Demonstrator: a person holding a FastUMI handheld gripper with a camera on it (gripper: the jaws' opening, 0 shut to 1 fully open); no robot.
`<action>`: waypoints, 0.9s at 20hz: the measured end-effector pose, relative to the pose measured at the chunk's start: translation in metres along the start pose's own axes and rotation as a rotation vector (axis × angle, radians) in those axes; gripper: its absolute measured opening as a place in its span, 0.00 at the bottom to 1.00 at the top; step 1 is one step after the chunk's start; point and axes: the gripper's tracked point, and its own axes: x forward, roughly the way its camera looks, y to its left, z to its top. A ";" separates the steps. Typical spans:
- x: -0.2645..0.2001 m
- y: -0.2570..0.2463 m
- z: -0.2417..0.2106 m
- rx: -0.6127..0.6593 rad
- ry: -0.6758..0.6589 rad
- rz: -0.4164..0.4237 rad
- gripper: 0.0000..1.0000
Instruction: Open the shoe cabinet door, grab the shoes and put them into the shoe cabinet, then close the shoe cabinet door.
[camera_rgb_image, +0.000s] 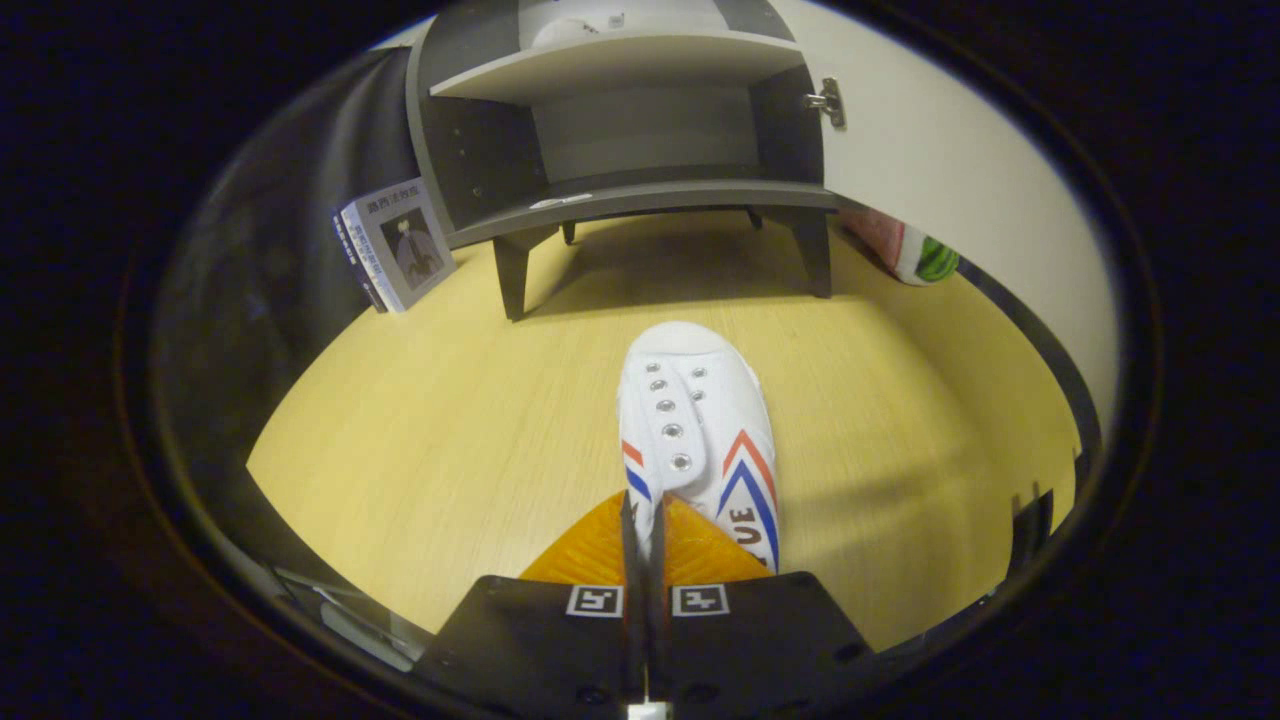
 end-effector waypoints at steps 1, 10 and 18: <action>-0.001 0.000 0.003 -0.015 0.003 -0.006 0.03; -0.030 -0.003 0.047 0.005 -0.086 -0.014 0.03; -0.073 0.005 0.076 0.013 -0.156 0.007 0.02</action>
